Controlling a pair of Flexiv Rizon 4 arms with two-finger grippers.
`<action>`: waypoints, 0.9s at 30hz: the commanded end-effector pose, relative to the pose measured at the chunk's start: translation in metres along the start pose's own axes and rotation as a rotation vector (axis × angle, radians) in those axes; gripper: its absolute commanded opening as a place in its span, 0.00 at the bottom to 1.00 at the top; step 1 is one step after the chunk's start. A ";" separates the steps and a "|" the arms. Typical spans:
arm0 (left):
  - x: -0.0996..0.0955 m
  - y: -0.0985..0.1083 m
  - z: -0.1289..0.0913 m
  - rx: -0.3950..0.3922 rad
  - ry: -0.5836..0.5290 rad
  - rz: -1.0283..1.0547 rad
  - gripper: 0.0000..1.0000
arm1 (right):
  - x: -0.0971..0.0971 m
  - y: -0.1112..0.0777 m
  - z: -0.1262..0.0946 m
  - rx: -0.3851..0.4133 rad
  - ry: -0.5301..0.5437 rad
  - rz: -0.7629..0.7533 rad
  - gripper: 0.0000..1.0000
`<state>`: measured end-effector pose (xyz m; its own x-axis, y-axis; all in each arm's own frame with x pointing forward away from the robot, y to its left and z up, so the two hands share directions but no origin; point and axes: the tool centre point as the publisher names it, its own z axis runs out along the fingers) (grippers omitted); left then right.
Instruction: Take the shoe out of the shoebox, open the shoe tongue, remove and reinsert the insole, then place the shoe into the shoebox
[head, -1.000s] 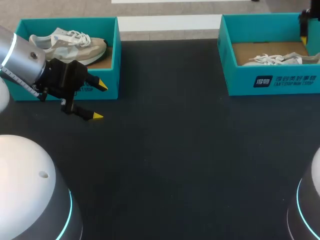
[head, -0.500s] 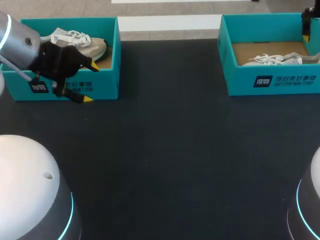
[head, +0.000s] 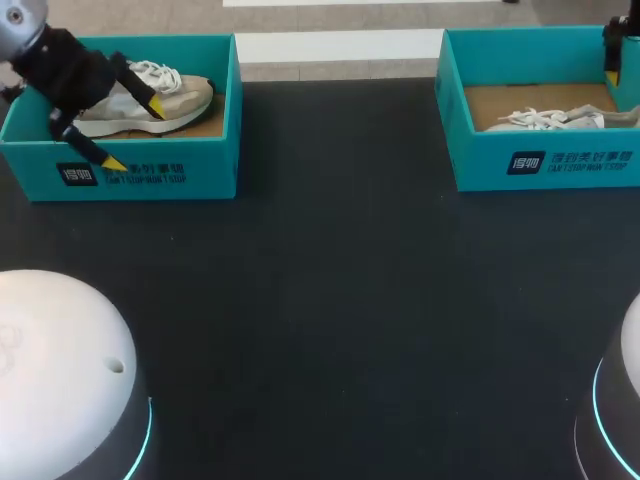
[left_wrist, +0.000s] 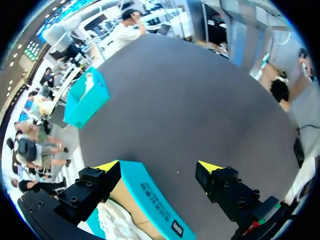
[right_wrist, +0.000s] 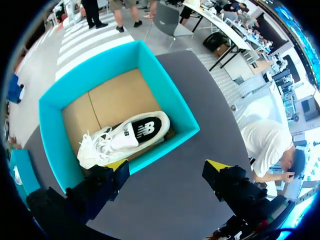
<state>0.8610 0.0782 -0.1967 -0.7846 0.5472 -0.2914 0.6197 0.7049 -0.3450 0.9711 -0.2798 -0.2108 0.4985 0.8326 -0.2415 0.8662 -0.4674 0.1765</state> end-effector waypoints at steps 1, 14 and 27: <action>-0.009 0.000 -0.002 -0.011 0.219 0.018 1.00 | 0.000 0.000 0.000 0.001 0.002 0.000 1.00; -0.018 0.042 -0.007 -0.052 0.263 0.482 1.00 | 0.000 0.000 0.000 0.001 0.002 0.000 1.00; -0.039 0.124 -0.045 -0.154 0.446 1.012 1.00 | 0.000 0.000 0.000 0.001 0.002 0.000 1.00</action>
<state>0.9544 0.1575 -0.1939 -0.2873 0.9460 -0.1501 0.9572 0.2778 -0.0809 0.9710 -0.2797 -0.2106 0.4982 0.8327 -0.2416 0.8664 -0.4672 0.1765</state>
